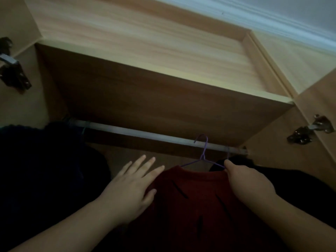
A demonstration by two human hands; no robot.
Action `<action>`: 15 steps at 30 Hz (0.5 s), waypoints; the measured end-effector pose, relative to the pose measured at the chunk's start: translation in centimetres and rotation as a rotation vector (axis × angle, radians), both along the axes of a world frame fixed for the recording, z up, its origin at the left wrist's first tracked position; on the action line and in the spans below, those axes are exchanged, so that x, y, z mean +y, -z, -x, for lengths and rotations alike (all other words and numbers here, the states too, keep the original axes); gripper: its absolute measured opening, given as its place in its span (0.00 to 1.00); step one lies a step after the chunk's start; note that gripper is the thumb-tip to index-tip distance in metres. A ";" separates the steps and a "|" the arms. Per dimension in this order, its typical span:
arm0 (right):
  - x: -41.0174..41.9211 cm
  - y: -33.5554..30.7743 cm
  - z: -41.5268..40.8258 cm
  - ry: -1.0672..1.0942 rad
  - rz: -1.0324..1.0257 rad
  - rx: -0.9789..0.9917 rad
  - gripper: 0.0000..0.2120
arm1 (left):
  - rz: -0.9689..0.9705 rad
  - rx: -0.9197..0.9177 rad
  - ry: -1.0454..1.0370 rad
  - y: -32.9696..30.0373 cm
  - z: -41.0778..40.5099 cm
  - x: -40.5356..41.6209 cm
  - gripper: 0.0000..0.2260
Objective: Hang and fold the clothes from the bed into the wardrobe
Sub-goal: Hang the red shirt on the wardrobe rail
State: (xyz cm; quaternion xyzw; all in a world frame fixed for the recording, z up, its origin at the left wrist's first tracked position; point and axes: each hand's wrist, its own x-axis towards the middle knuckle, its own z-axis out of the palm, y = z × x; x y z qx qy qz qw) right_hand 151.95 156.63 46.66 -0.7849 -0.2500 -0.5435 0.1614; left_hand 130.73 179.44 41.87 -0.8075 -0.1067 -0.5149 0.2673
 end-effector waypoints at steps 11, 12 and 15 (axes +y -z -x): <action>2.3 -3.9 -5.0 0.006 -0.028 0.082 0.14 | -0.043 -0.062 -0.006 -1.5 -3.0 2.3 0.29; 2.7 -3.9 -5.0 0.012 0.000 0.101 0.16 | -0.041 -0.054 -0.018 -1.4 -3.2 2.5 0.30; 3.7 -3.7 -4.7 0.037 0.080 0.147 0.23 | 0.000 0.005 -0.107 -0.8 -3.6 2.9 0.32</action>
